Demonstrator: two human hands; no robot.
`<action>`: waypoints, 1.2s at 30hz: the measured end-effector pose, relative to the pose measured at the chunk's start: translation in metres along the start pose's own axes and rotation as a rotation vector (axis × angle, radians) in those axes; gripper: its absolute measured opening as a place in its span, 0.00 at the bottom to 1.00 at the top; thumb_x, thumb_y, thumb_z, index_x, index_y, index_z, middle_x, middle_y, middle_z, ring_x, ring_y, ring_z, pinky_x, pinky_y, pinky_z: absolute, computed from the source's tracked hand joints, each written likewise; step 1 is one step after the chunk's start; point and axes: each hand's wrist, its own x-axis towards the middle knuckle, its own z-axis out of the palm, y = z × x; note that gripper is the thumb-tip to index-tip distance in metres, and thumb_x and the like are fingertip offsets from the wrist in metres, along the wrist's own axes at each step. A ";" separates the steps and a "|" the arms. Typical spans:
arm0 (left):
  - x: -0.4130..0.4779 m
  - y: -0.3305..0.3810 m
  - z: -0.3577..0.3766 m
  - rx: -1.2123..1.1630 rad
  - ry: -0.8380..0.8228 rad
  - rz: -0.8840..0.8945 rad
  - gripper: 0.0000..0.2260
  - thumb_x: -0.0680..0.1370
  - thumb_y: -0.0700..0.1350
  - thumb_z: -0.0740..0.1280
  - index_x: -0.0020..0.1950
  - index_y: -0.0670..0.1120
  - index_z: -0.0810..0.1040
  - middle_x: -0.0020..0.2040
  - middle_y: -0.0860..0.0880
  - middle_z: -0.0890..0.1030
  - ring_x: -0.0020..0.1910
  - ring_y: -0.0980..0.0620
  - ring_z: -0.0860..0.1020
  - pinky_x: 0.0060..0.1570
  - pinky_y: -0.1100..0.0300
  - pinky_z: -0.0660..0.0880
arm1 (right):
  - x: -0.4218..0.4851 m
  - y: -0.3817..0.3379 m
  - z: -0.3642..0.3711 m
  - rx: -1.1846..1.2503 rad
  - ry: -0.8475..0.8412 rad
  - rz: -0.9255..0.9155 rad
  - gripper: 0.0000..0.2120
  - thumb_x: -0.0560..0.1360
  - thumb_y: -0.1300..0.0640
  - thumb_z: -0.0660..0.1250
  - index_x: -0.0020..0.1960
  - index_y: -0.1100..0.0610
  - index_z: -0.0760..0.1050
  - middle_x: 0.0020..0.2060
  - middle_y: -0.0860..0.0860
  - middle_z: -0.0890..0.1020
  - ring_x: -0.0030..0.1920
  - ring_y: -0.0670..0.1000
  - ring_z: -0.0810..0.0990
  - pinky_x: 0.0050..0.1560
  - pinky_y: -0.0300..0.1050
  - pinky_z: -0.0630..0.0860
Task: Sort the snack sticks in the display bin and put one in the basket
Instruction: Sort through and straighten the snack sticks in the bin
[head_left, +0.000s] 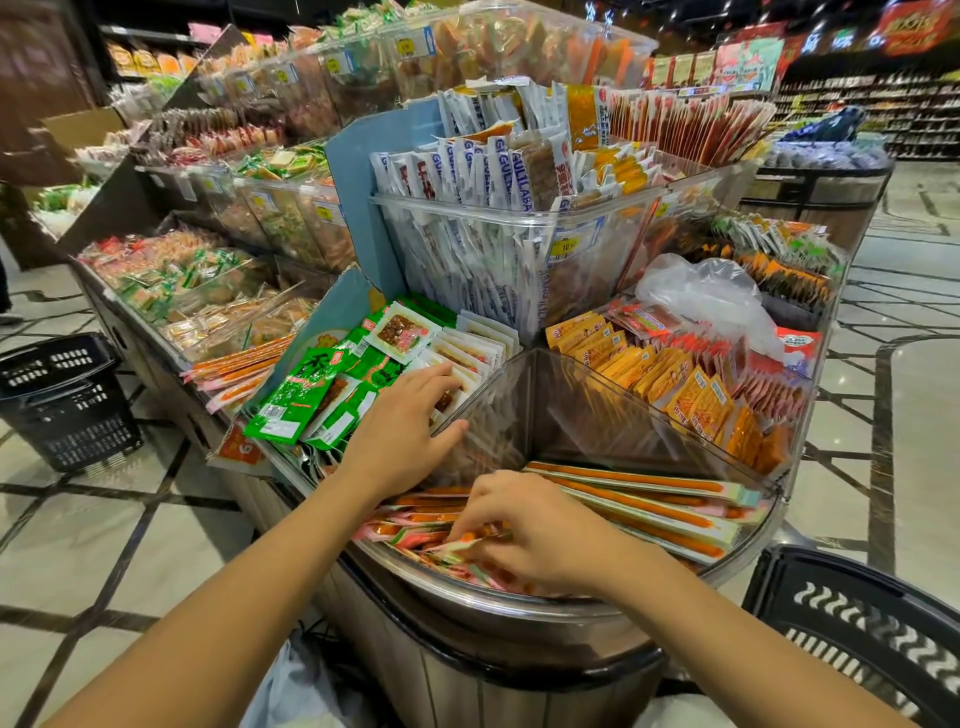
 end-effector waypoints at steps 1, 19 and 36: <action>0.000 0.000 0.000 0.000 0.001 0.002 0.20 0.79 0.56 0.68 0.70 0.52 0.74 0.77 0.53 0.69 0.75 0.52 0.65 0.74 0.51 0.64 | -0.001 -0.002 -0.001 -0.013 0.045 -0.015 0.11 0.78 0.55 0.70 0.59 0.49 0.82 0.50 0.46 0.78 0.52 0.45 0.74 0.55 0.43 0.73; 0.005 0.012 -0.008 0.080 -0.017 0.065 0.19 0.78 0.54 0.69 0.68 0.49 0.76 0.74 0.48 0.72 0.73 0.48 0.70 0.73 0.51 0.66 | -0.017 0.015 -0.103 0.524 0.690 0.415 0.11 0.73 0.54 0.77 0.43 0.58 0.78 0.29 0.57 0.80 0.29 0.55 0.80 0.32 0.46 0.75; -0.027 0.099 0.027 -0.714 -0.219 -0.037 0.09 0.80 0.51 0.66 0.41 0.52 0.79 0.33 0.54 0.76 0.35 0.58 0.73 0.40 0.52 0.72 | -0.031 0.017 -0.127 0.595 0.928 0.419 0.25 0.82 0.45 0.63 0.34 0.62 0.74 0.24 0.57 0.76 0.22 0.52 0.72 0.27 0.41 0.68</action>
